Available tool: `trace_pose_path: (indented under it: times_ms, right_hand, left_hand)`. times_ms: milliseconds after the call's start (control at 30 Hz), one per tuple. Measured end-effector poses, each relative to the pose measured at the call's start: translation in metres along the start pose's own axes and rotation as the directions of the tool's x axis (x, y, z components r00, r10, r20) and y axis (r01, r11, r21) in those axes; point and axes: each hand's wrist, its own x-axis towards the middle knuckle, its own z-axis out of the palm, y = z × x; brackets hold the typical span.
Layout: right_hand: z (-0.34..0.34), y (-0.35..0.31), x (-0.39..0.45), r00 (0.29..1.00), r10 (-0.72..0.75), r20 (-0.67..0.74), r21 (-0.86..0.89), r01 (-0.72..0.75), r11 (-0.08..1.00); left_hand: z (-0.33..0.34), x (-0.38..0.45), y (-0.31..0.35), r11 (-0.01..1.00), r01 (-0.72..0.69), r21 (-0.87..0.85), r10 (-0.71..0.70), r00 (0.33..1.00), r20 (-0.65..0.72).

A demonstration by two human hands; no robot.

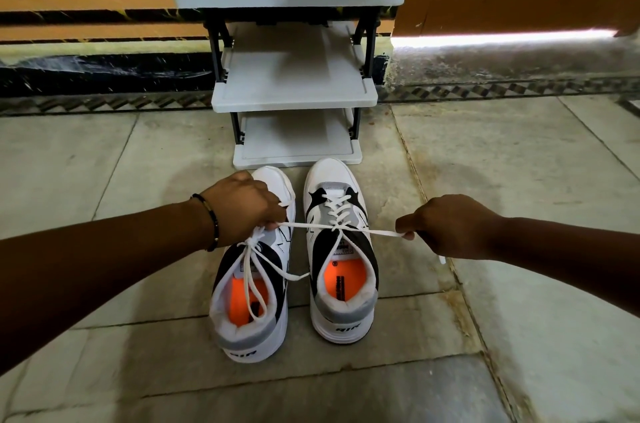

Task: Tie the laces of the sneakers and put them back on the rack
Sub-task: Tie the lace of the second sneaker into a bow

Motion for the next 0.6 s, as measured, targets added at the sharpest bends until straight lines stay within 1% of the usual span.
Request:
trace_pose_path:
  times_ms: [100, 200, 300, 400, 433, 500, 533, 600]
  right_hand:
    - [0.004, -0.001, 0.001, 0.998, 0.05, 0.033, 0.052, -0.052, 0.997]
    - [0.007, -0.005, 0.006, 0.987, 0.124, 0.103, 0.24, -0.145, 0.96]
    - [0.005, -0.015, 0.013, 0.962, 0.161, 0.221, 0.488, -0.253, 0.835]
    - [-0.002, -0.03, 0.019, 0.955, 0.17, 0.243, 0.641, -0.29, 0.711]
    - [-0.005, -0.036, 0.022, 0.954, 0.184, 0.235, 0.653, -0.295, 0.697]
    - [-0.007, -0.045, 0.027, 0.954, 0.22, 0.206, 0.61, -0.3, 0.733]
    - [-0.007, -0.048, 0.03, 0.955, 0.236, 0.182, 0.591, -0.298, 0.75]
    - [-0.01, -0.051, 0.032, 0.958, 0.252, 0.133, 0.618, -0.279, 0.735]
  left_hand:
    - [0.003, -0.001, 0.0, 0.999, 0.01, -0.035, -0.011, 1.0, -0.026]
    - [0.006, 0.002, 0.002, 0.998, 0.048, -0.048, -0.048, 0.999, -0.005]
    - [0.005, 0.007, 0.006, 0.994, 0.091, -0.061, -0.091, 0.996, 0.001]
    - [-0.001, 0.012, 0.014, 0.973, 0.149, -0.174, -0.15, 0.989, 0.007]
    - [-0.003, 0.015, 0.019, 0.957, 0.17, -0.237, -0.17, 0.985, 0.02]
    - [-0.005, 0.019, 0.029, 0.916, 0.2, -0.347, -0.187, 0.98, 0.07]
    - [-0.006, 0.021, 0.033, 0.907, 0.198, -0.373, -0.18, 0.98, 0.081]
    - [-0.004, 0.023, 0.038, 0.922, 0.141, -0.361, -0.129, 0.99, 0.056]
